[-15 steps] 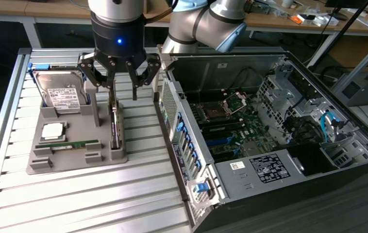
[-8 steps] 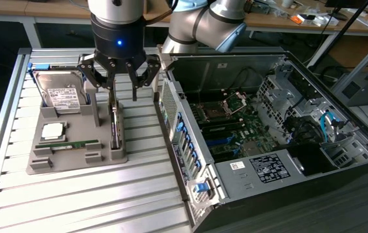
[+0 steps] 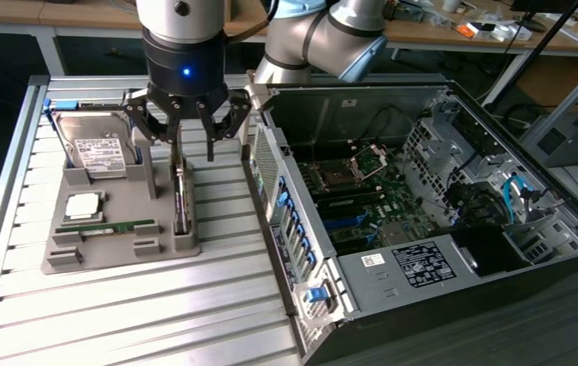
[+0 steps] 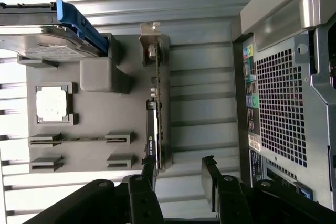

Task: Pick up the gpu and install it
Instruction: 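Pick up the gpu and move the gpu toward the slot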

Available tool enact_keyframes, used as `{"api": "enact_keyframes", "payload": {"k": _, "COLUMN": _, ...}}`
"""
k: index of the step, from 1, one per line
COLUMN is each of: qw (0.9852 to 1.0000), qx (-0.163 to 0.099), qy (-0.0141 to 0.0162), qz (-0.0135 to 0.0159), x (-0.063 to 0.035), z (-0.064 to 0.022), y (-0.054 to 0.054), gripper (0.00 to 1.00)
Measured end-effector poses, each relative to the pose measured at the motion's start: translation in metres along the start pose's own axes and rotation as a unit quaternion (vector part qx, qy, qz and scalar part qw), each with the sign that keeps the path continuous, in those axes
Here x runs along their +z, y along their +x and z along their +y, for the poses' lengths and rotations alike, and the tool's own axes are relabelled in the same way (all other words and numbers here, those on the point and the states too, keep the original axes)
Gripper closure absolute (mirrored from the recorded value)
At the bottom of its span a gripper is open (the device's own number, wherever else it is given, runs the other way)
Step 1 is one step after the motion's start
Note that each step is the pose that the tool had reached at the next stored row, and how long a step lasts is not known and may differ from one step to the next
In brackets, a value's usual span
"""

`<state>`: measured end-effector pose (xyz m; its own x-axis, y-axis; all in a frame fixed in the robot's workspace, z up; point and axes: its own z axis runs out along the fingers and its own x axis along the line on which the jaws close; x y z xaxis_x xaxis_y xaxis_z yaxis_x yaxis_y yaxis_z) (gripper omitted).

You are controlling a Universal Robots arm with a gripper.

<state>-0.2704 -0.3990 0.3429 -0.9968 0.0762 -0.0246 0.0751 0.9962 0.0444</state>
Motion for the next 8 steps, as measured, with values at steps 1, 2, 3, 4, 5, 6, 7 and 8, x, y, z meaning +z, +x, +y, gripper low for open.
{"api": "enact_keyframes", "payload": {"k": 1, "qw": 1.0000, "qx": 0.000, "qy": 0.0000, "qz": 0.0000, "x": 0.0006, "z": 0.0000, "y": 0.0003, "gripper": 0.52}}
{"api": "enact_keyframes", "payload": {"k": 2, "qw": 1.0000, "qx": 0.000, "qy": 0.0000, "qz": 0.0000, "x": 0.0010, "z": 0.0000, "y": 0.0004, "gripper": 0.52}}
{"api": "enact_keyframes", "payload": {"k": 3, "qw": 1.0000, "qx": 0.000, "qy": 0.0000, "qz": 0.0000, "x": 0.0015, "z": 0.0000, "y": 0.0006, "gripper": 0.52}}
{"api": "enact_keyframes", "payload": {"k": 4, "qw": 1.0000, "qx": 0.000, "qy": 0.0001, "qz": 0.0000, "x": 0.0021, "z": 0.0001, "y": 0.0010, "gripper": 0.52}}
{"api": "enact_keyframes", "payload": {"k": 5, "qw": 1.0000, "qx": 0.000, "qy": 0.0001, "qz": 0.0001, "x": 0.0028, "z": 0.0002, "y": 0.0014, "gripper": 0.52}}
{"api": "enact_keyframes", "payload": {"k": 6, "qw": 1.0000, "qx": 0.000, "qy": 0.0001, "qz": 0.0001, "x": 0.0031, "z": 0.0003, "y": 0.0016, "gripper": 0.52}}
{"api": "enact_keyframes", "payload": {"k": 7, "qw": 1.0000, "qx": 0.000, "qy": 0.0001, "qz": 0.0001, "x": 0.0037, "z": 0.0008, "y": 0.0018, "gripper": 0.52}}
{"api": "enact_keyframes", "payload": {"k": 8, "qw": 1.0000, "qx": 0.000, "qy": 0.0001, "qz": 0.0000, "x": 0.0044, "z": 0.0012, "y": 0.0020, "gripper": 0.52}}
